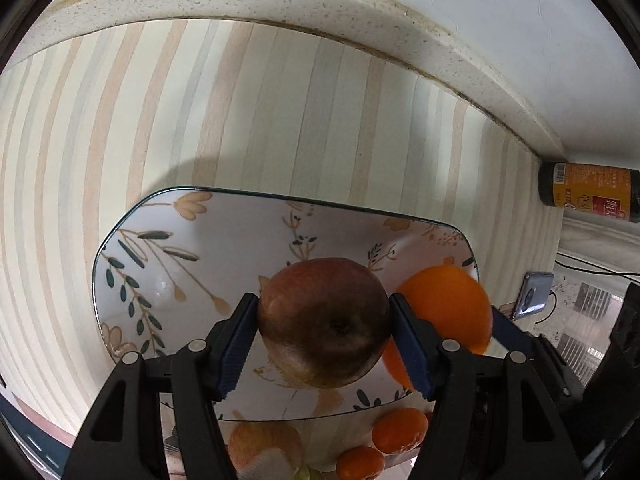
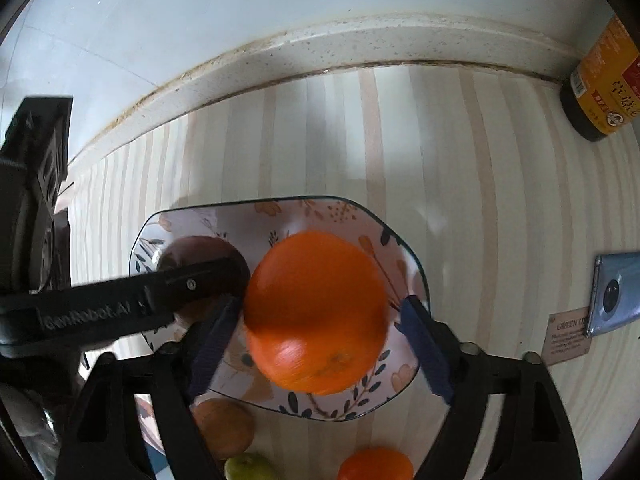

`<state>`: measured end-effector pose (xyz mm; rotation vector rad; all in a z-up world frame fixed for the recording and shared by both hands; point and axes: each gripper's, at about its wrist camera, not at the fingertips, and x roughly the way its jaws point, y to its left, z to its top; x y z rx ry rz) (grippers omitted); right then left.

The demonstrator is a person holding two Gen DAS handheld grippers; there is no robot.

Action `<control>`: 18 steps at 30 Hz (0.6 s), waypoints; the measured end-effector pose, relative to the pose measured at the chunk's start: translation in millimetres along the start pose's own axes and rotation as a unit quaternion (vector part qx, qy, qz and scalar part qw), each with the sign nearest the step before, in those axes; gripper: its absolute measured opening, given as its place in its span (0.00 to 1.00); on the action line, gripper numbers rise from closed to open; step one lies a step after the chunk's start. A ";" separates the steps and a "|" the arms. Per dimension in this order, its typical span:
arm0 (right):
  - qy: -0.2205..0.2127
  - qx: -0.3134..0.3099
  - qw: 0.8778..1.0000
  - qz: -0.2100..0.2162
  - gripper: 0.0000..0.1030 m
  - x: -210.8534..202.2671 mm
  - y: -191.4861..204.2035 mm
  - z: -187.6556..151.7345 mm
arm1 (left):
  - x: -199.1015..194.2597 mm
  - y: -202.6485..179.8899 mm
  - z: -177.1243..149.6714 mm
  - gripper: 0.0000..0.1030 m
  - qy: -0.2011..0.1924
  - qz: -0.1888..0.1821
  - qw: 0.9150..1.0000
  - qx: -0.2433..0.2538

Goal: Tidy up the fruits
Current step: 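Carry the apple and orange onto the deer-print plate and open both tools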

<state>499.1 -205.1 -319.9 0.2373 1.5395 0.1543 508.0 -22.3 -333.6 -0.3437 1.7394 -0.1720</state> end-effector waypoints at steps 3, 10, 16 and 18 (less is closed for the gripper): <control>0.001 0.008 1.000 -0.003 0.91 -4.9 0.4 -3.1 | -0.5 -6.1 0.6 0.79 -0.008 0.000 1.000 0.005; -0.013 0.003 0.999 -0.039 0.92 -26.8 6.8 -19.1 | -29.5 -10.3 -12.9 0.86 -0.045 0.029 0.998 0.027; -0.033 -0.008 0.997 -0.069 0.92 -52.5 20.5 -53.7 | -58.1 2.6 -54.3 0.86 -0.100 0.088 0.990 0.041; -0.043 -0.012 0.996 -0.075 0.92 -61.2 25.7 -68.2 | -65.5 9.1 -70.1 0.86 -0.115 0.104 0.987 0.049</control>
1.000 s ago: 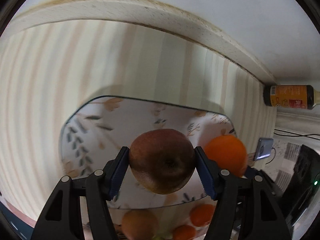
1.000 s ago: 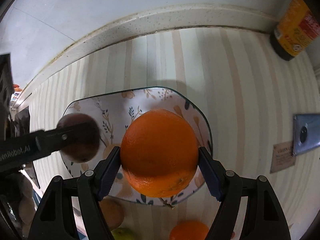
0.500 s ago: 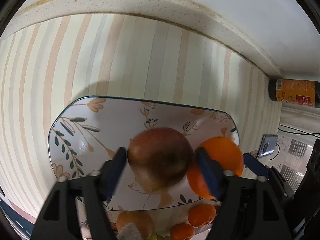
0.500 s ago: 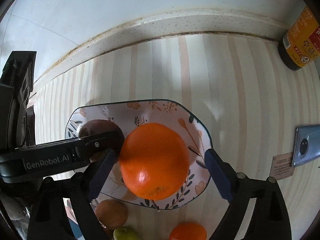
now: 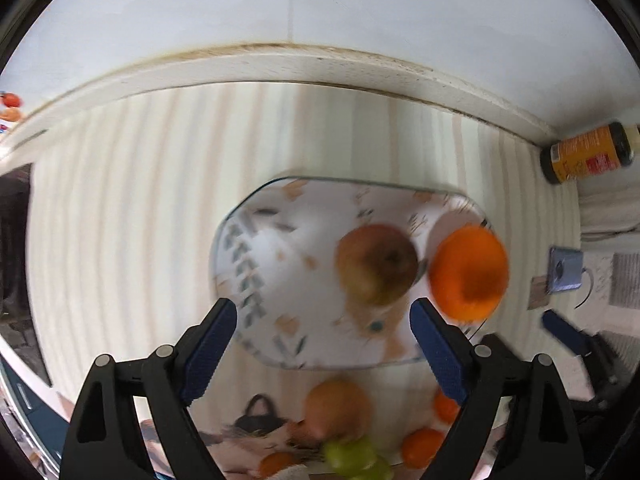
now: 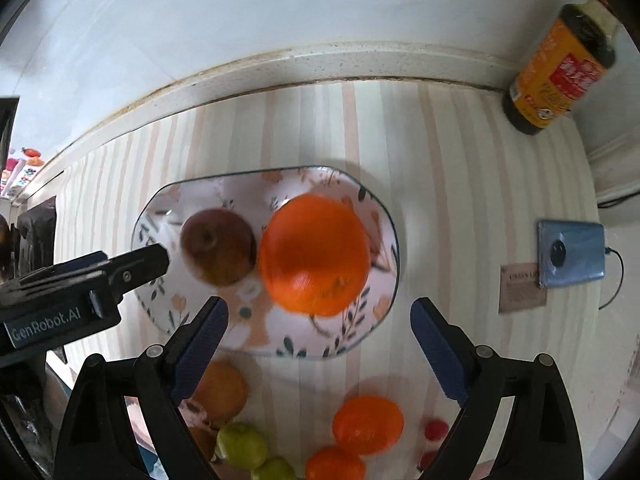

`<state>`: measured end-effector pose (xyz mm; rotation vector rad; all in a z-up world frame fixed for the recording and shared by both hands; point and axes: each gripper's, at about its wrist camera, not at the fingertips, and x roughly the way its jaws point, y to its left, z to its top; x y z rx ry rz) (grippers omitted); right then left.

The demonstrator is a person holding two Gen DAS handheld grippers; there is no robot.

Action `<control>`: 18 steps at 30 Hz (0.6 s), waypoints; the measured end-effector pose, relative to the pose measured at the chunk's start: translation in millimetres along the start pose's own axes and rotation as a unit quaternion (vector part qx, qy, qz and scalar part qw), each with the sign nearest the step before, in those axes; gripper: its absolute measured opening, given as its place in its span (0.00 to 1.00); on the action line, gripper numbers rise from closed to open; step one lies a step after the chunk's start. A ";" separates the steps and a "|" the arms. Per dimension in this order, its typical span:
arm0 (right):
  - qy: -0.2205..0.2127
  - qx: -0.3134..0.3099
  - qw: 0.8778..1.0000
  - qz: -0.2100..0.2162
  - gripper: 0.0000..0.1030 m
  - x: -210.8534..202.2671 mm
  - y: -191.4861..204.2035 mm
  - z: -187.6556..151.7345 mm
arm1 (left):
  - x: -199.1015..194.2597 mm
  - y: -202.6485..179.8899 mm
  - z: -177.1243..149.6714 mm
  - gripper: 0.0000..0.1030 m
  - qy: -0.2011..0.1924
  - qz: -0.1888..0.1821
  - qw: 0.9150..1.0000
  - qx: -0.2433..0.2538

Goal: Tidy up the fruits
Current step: 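Carry the apple and orange onto the deer-print plate and open both tools, then lift both tools away from the plate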

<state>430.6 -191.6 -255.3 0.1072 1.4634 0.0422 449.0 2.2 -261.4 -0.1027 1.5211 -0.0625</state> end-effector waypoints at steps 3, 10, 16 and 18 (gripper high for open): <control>-0.012 -0.002 1.000 -0.003 0.92 -13.9 4.8 -19.9 | -14.0 7.7 -22.3 0.86 -0.023 0.019 1.000 0.006; -0.043 -0.002 0.999 -0.018 0.92 -43.2 19.2 -62.4 | -50.1 20.8 -75.1 0.86 -0.078 0.034 0.996 0.004; -0.085 -0.001 0.996 -0.017 0.92 -82.7 25.4 -94.6 | -88.2 21.2 -111.1 0.86 -0.124 0.031 0.992 0.015; -0.097 -0.001 0.995 -0.018 0.92 -95.0 26.9 -102.6 | -96.1 20.8 -117.5 0.86 -0.134 0.030 0.990 0.018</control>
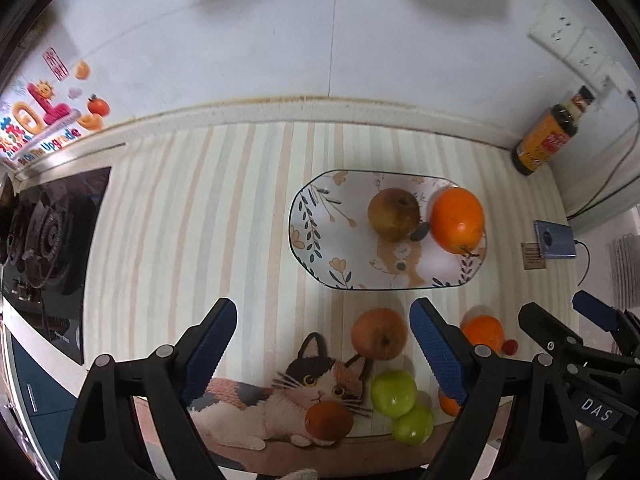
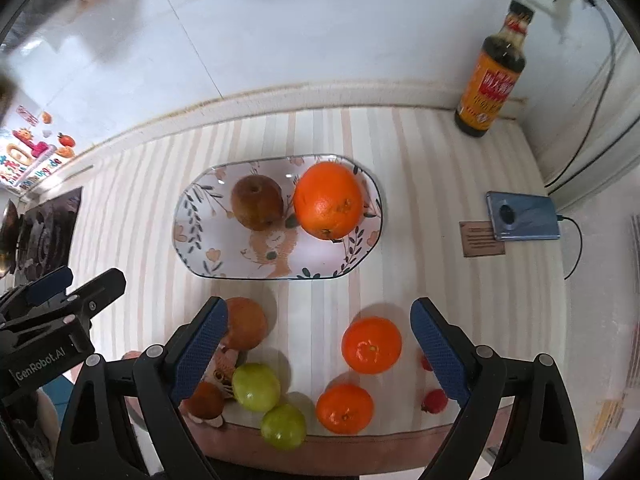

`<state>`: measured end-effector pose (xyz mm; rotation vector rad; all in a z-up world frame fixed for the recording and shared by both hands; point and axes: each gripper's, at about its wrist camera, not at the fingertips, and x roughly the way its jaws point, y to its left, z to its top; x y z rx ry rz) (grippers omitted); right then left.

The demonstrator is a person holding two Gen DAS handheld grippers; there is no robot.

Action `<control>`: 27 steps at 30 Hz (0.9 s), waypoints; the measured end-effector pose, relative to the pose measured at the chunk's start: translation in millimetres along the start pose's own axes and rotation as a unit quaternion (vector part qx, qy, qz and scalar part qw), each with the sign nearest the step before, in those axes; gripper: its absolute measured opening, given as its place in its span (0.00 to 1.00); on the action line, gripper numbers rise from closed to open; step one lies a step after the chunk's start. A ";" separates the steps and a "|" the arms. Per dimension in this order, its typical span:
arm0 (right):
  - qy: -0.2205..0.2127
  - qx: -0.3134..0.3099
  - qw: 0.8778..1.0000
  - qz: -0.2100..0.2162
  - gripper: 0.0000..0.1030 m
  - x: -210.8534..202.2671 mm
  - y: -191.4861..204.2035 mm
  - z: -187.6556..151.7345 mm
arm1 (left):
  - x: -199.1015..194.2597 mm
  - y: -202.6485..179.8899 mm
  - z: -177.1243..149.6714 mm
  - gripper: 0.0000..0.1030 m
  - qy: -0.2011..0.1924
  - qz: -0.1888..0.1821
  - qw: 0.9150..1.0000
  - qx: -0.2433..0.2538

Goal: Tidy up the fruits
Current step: 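Lift both tools away from the plate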

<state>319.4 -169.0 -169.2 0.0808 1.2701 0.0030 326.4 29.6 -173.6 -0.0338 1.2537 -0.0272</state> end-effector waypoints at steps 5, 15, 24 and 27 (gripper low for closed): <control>-0.023 0.000 1.000 0.009 0.92 -31.7 2.6 -15.4 | -25.0 1.7 -10.8 0.86 -0.018 -0.015 1.000 0.003; -0.063 -0.004 0.998 0.008 0.92 -80.3 10.7 -32.3 | -66.1 0.1 -30.5 0.86 -0.051 -0.027 0.998 0.017; -0.058 0.017 0.997 0.040 0.98 -85.8 8.8 -41.1 | -71.0 1.5 -37.0 0.88 -0.054 -0.037 0.998 0.015; -0.042 0.029 0.998 0.044 0.98 -72.3 1.2 -44.5 | -58.0 1.9 -38.0 0.98 -0.036 -0.034 0.999 0.021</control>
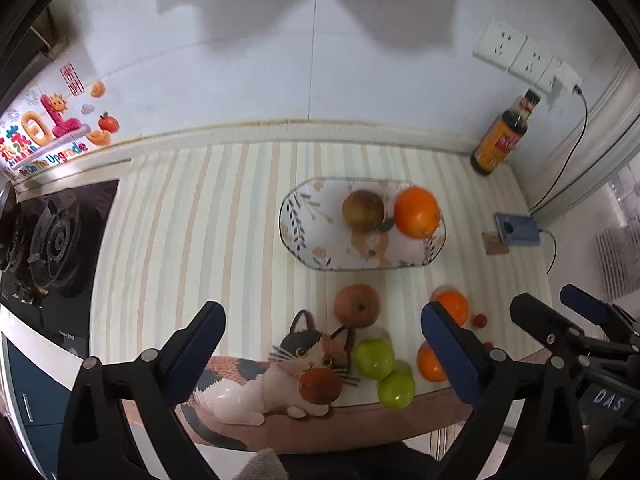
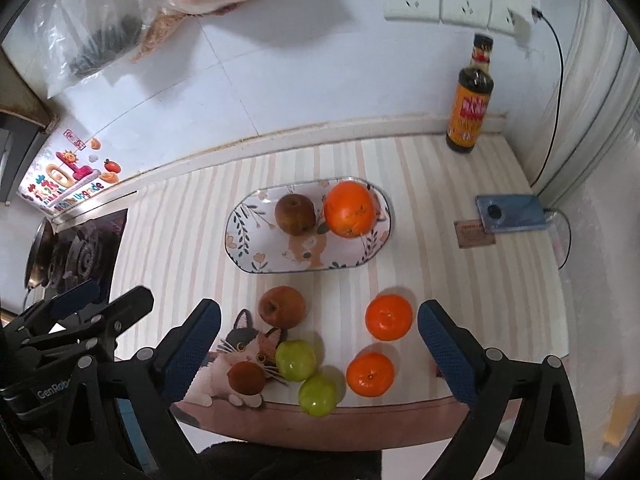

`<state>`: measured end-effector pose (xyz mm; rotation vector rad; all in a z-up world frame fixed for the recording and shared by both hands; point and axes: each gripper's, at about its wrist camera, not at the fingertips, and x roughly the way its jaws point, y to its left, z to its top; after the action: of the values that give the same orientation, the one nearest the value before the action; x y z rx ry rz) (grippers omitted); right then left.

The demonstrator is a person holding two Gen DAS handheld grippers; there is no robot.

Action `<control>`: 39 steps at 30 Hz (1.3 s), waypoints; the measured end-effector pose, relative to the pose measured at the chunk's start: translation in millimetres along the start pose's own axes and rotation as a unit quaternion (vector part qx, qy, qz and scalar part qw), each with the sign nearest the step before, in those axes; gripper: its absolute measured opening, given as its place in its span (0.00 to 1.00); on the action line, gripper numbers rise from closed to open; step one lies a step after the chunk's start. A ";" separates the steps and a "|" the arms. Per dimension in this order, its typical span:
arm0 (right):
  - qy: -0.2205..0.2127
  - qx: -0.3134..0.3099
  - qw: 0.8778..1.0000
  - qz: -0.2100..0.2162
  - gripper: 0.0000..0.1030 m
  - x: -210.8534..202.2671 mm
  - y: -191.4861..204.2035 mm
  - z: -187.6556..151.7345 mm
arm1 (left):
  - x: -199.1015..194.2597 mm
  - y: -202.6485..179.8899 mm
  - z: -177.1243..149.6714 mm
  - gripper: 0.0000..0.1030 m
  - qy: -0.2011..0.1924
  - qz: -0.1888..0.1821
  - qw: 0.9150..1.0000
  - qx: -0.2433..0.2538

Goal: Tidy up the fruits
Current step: 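Lift both tools away from the plate, then grasp the dark orange fruit with the left tool while the right tool grasps a tangerine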

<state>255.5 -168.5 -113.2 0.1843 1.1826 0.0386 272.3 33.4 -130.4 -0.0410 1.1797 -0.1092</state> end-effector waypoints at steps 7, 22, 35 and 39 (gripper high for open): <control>0.093 0.042 0.995 0.010 0.98 68.4 -36.9 -28.6 | 65.7 6.9 -31.1 0.98 0.098 0.012 0.995 0.000; 0.204 0.070 0.976 -0.024 0.89 169.2 -79.6 -81.6 | 188.6 9.7 -102.6 0.76 0.261 -0.017 0.965 -0.028; 0.235 0.076 0.969 -0.021 0.77 199.3 -83.0 -93.0 | 198.2 -5.7 -110.9 0.53 0.257 -0.021 0.966 -0.019; 0.239 0.079 0.968 -0.001 0.69 204.1 -82.0 -94.7 | 202.1 -6.2 -105.5 0.53 0.251 -0.019 0.968 -0.018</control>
<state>240.2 -211.7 -348.3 0.3273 1.6704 -0.0153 250.5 8.3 -356.0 -0.0705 1.6892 -0.1360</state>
